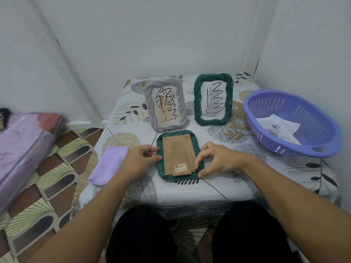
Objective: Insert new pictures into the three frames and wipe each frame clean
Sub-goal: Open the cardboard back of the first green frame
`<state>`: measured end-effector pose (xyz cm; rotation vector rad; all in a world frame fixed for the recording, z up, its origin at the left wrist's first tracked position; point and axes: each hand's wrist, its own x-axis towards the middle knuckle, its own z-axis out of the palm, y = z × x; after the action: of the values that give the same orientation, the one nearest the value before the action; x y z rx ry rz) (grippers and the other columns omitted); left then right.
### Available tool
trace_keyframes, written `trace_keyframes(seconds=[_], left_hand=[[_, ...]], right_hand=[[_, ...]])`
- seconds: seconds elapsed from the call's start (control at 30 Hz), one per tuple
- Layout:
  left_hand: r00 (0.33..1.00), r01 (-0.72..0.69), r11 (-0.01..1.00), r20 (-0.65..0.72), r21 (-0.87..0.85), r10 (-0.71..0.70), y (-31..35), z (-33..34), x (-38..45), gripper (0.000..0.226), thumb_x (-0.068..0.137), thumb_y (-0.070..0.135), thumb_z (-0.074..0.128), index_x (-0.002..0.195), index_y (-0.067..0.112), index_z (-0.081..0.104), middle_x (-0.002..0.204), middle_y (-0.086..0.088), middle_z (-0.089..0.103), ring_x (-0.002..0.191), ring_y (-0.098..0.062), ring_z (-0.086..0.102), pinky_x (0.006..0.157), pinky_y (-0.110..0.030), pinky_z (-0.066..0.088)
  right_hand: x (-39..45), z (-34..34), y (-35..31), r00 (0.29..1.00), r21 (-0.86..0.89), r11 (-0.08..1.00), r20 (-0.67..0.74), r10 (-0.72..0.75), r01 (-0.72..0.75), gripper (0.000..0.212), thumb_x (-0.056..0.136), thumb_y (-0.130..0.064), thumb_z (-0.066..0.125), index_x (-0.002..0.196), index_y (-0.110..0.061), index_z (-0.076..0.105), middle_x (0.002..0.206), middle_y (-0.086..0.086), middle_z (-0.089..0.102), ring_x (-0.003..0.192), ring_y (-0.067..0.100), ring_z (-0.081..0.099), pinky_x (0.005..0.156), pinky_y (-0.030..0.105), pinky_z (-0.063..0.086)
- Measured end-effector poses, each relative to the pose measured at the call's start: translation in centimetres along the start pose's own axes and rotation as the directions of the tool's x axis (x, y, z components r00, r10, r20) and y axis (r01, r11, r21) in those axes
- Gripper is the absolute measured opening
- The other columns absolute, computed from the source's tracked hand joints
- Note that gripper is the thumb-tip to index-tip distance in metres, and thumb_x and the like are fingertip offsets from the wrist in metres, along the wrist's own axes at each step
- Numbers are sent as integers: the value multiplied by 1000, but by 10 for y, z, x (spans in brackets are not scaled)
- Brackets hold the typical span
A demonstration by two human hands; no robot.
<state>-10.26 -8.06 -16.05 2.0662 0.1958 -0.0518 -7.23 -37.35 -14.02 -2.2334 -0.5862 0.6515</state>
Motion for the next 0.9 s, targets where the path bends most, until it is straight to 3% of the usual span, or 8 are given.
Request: trace_keyframes(seconds=[0.27, 0.43, 0.57, 0.67, 0.73, 0.8, 0.9], left_hand=[[1000, 15, 1000, 2, -20, -15, -4, 0, 4, 27, 83, 18, 85, 108, 23, 77, 85, 0, 73, 86, -17, 69, 93, -39, 57], [1000, 15, 1000, 1, -9, -15, -4, 1, 4, 27, 83, 18, 84, 109, 23, 77, 85, 1, 73, 85, -15, 69, 88, -32, 57], [1000, 10, 1000, 7, -23, -10, -3, 0, 3, 27, 83, 19, 84, 108, 24, 76, 81, 3, 70, 81, -14, 67, 82, -29, 55], [1000, 16, 1000, 22, -4, -16, 0, -1, 4, 28, 84, 20, 84, 109, 26, 74, 78, -2, 70, 79, -17, 67, 80, -34, 54], [1000, 13, 1000, 20, 5, -14, 1, -3, 4, 33, 84, 23, 84, 113, 30, 71, 85, -7, 74, 85, -23, 71, 84, -41, 56], [999, 0, 998, -39, 61, 2, 3, -4, 5, 35, 85, 31, 82, 116, 32, 65, 84, -3, 75, 86, -20, 71, 78, -38, 56], [987, -6, 961, -155, 276, 50, 9, -5, 7, 25, 88, 42, 76, 109, 35, 63, 83, 9, 71, 84, -6, 64, 66, -27, 45]], right_hand=[[0, -3, -5, 998, -92, 995, 60, 37, -31, 27, 70, -47, 89, 94, -49, 77, 111, -11, 41, 114, 7, 38, 115, 41, 27], [-1, -3, -8, 996, -114, 993, 69, 51, -43, 20, 73, -43, 87, 90, -48, 77, 110, -14, 39, 108, -4, 34, 113, 38, 24], [-1, -2, -8, 995, -124, 991, 83, 50, -39, 22, 72, -46, 87, 91, -50, 77, 110, -14, 40, 111, 1, 36, 112, 37, 26], [-4, -4, -5, 998, 124, 992, 59, 9, -17, 26, 76, -34, 87, 100, -41, 79, 108, -5, 50, 105, 12, 50, 104, 30, 40], [-4, -3, -3, 999, 304, 953, -39, 2, 10, 25, 85, -24, 82, 108, -32, 77, 101, 0, 58, 91, 11, 54, 87, 22, 46], [-1, 2, -1, 973, 329, 944, -224, 56, 21, 28, 90, -22, 77, 116, -30, 71, 97, 0, 60, 84, 11, 55, 76, 16, 48], [9, 15, -1, 892, 288, 958, -434, 130, 0, 27, 94, -25, 72, 120, -30, 66, 87, -5, 67, 76, 9, 61, 76, 25, 53]])
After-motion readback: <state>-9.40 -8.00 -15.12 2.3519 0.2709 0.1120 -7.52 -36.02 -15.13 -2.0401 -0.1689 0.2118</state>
